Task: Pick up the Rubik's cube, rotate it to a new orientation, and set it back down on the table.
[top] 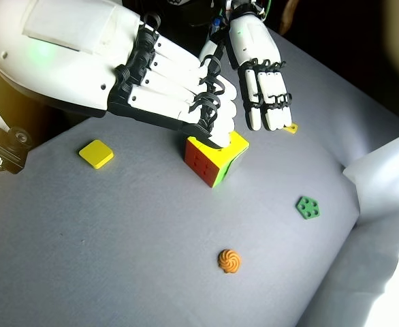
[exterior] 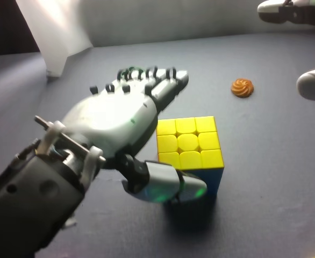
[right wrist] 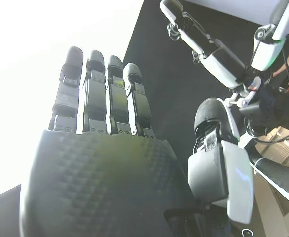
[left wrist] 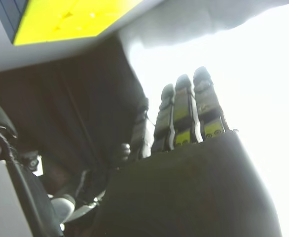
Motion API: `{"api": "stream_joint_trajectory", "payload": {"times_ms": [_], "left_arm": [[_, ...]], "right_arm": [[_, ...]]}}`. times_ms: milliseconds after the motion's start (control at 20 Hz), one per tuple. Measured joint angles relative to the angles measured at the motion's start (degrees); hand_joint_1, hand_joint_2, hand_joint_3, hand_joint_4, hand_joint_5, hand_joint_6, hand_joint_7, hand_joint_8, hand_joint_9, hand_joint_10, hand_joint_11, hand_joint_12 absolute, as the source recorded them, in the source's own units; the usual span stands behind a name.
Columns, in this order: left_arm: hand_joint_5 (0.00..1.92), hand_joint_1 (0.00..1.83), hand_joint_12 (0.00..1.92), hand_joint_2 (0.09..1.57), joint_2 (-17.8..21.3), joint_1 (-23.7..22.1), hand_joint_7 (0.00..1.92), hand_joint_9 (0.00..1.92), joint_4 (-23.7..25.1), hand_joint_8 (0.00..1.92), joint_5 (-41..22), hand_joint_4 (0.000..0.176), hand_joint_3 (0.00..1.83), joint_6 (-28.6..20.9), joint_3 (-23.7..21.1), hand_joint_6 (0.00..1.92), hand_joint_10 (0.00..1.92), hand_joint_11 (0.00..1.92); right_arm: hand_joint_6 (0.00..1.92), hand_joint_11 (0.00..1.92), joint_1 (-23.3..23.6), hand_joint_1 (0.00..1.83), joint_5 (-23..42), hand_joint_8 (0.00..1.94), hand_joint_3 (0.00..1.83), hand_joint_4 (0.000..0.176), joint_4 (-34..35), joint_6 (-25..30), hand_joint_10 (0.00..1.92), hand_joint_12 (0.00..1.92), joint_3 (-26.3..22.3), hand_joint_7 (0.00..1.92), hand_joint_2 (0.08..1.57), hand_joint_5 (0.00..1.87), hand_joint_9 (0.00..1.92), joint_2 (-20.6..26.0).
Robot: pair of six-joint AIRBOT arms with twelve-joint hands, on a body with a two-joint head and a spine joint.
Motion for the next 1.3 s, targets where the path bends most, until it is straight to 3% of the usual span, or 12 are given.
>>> {"api": "stream_joint_trajectory", "payload": {"times_ms": [50, 100, 200, 450, 550, 600, 750, 850, 950, 1050, 1250, 1300], "left_arm": [[0.0, 0.55, 0.0, 0.72, -0.6, 0.4, 0.0, 0.0, -0.2, 0.0, 0.1, 0.156, 0.0, 1.2, 0.6, 0.0, 0.0, 0.0], [0.0, 0.54, 0.0, 0.72, -1.1, 0.4, 0.0, 0.0, -1.0, 0.0, 0.3, 0.034, 0.0, 2.3, 1.0, 0.0, 0.0, 0.0], [0.0, 0.36, 0.0, 0.75, -1.6, 0.3, 0.0, 0.0, -0.8, 0.0, 1.2, 0.0, 0.0, 4.3, 2.2, 0.0, 0.0, 0.0], [0.0, 0.24, 0.0, 0.67, -3.1, 0.0, 0.0, 0.0, 0.0, 0.0, 6.6, 0.062, 0.0, 10.0, 4.2, 0.0, 0.0, 0.0], [0.0, 0.38, 0.0, 0.7, -3.6, 0.0, 0.0, 0.0, -0.4, 0.0, 7.7, 0.162, 0.0, 10.2, 4.8, 0.0, 0.0, 0.0], [0.0, 0.42, 0.0, 0.72, -3.9, -0.1, 0.0, 0.0, -1.1, 0.0, 7.4, 0.173, 0.0, 10.5, 5.3, 0.0, 0.0, 0.0], [0.0, 0.52, 0.0, 0.64, -5.0, -0.2, 0.0, 0.0, -2.7, 0.0, 6.4, 0.176, 0.0, 11.1, 6.4, 0.0, 0.0, 0.0], [0.0, 0.46, 0.0, 0.65, -5.8, -0.2, 0.0, 0.0, -3.2, 0.0, 6.4, 0.12, 0.0, 11.6, 7.2, 0.0, 0.0, 0.0], [0.0, 0.52, 0.0, 0.63, -6.2, -0.2, 0.0, 0.0, -3.5, 0.0, 6.8, 0.135, 0.0, 11.9, 8.0, 0.0, 0.0, 0.0], [0.0, 0.56, 0.0, 0.66, -6.2, -0.2, 0.0, 0.0, -3.5, 0.0, 6.7, 0.082, 0.0, 12.2, 9.2, 0.0, 0.0, 0.0], [0.0, 0.56, 0.0, 0.67, -6.8, -0.2, 0.0, 0.0, -4.3, 0.0, 6.7, 0.155, 0.0, 12.3, 10.9, 0.0, 0.0, 0.0], [0.0, 0.58, 0.0, 0.64, -6.9, -0.2, 0.0, 0.0, -4.3, 0.0, 7.1, 0.143, 0.0, 12.3, 11.1, 0.0, 0.0, 0.0]], "right_arm": [[0.0, 0.0, 0.0, 0.07, 0.0, 0.0, 0.0, 0.0, 0.0, 0.0, 0.0, 0.48, 0.0, 0.2, 1.2, 0.21, 0.19, 0.0], [0.0, 0.0, 0.0, 0.04, 0.0, 0.0, 0.0, 0.0, 0.0, 0.0, 0.0, 0.49, 0.0, 0.2, 1.18, 0.21, 0.18, 0.0], [0.01, 0.0, 0.0, 0.01, -0.1, 0.01, 0.0, 0.0, 0.0, 0.0, 0.01, 0.46, 0.0, 0.19, 1.12, 0.2, 0.16, 0.0], [0.0, 0.0, 0.0, 0.0, -0.1, 0.0, 0.0, 0.0, 0.0, 0.0, 0.0, 0.35, 0.0, 0.14, 1.1, 0.15, 0.11, 0.0], [0.01, 0.0, 0.0, 0.01, -0.1, 0.01, 0.0, 0.0, 0.0, 0.0, 0.01, 0.39, 0.0, 0.18, 1.11, 0.19, 0.14, 0.0], [0.0, 0.0, 0.0, 0.0, -0.1, 0.0, 0.0, 0.0, 0.0, 0.0, 0.0, 0.38, 0.0, 0.17, 1.1, 0.19, 0.13, 0.0], [0.0, 0.0, 0.0, 0.0, -0.1, 0.0, 0.0, 0.0, 0.0, 0.0, 0.0, 0.43, 0.0, 0.19, 1.12, 0.2, 0.15, 0.0], [0.0, 0.0, 0.0, 0.0, 0.0, 0.0, 0.0, 0.0, 0.0, 0.0, 0.0, 0.47, 0.0, 0.19, 1.12, 0.2, 0.15, 0.0], [0.0, 0.0, 0.0, 0.0, -0.1, 0.0, 0.0, 0.0, 0.0, 0.0, 0.0, 0.48, 0.0, 0.19, 1.11, 0.2, 0.16, 0.0], [0.0, 0.0, 0.0, 0.01, -0.1, 0.0, 0.0, 0.0, 0.0, 0.0, 0.0, 0.43, 0.0, 0.18, 1.11, 0.19, 0.16, 0.0], [0.0, 0.0, 0.0, 0.09, -0.1, 0.0, 0.0, 0.0, 0.0, 0.0, 0.0, 0.5, 0.0, 0.22, 1.1, 0.21, 0.19, 0.0], [0.0, 0.0, 0.0, 0.1, -0.1, 0.01, 0.0, 0.0, 0.0, 0.0, 0.01, 0.51, 0.0, 0.22, 1.1, 0.22, 0.2, 0.0]]}}
